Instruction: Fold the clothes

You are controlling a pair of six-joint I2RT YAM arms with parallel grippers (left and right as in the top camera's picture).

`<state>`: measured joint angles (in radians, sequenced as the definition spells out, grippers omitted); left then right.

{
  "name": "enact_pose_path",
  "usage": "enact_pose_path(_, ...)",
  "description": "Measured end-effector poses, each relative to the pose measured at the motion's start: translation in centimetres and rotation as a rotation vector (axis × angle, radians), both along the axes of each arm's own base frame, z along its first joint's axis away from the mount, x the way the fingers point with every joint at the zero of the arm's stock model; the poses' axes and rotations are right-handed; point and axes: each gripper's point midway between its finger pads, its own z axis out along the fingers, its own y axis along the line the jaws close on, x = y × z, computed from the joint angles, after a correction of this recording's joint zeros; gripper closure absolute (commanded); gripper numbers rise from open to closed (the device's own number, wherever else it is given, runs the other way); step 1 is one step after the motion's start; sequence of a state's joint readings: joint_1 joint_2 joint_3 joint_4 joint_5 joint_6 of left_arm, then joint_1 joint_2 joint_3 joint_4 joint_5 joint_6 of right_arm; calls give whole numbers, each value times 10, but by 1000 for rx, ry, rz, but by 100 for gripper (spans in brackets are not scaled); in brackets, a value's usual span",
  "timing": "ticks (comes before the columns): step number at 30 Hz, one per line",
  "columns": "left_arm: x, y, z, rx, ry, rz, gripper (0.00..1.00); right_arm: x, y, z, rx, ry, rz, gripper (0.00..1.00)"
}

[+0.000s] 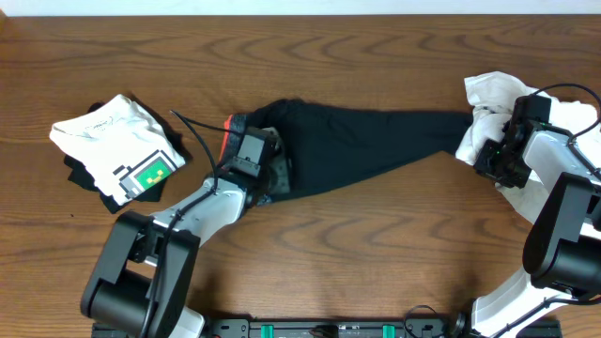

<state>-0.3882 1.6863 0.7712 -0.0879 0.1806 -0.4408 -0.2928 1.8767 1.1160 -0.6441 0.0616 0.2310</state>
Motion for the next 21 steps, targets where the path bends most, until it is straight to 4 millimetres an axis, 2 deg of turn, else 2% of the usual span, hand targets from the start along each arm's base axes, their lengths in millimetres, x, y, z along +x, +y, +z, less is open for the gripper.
enact_pose_path(3,-18,19,-3,22,114,34,46,-1,-8,0,-1,-8,-23,67)
enact_pose_path(5,-28,34,-4,10,185,74,46,-4,-21,0,-2,-15,-60,69)
enact_pose_path(11,-34,68,-3,-89,289,189,46,-27,-77,1,6,-37,-234,69)
enact_pose_path(15,-35,75,-2,-113,297,191,46,-36,-96,0,56,-76,-312,66)
enact_pose_path(18,-36,75,-2,-112,296,175,46,-36,-98,1,82,-93,-324,63)
enact_pose_path(21,-39,75,-2,-106,305,158,45,-37,-98,1,76,-87,-326,66)
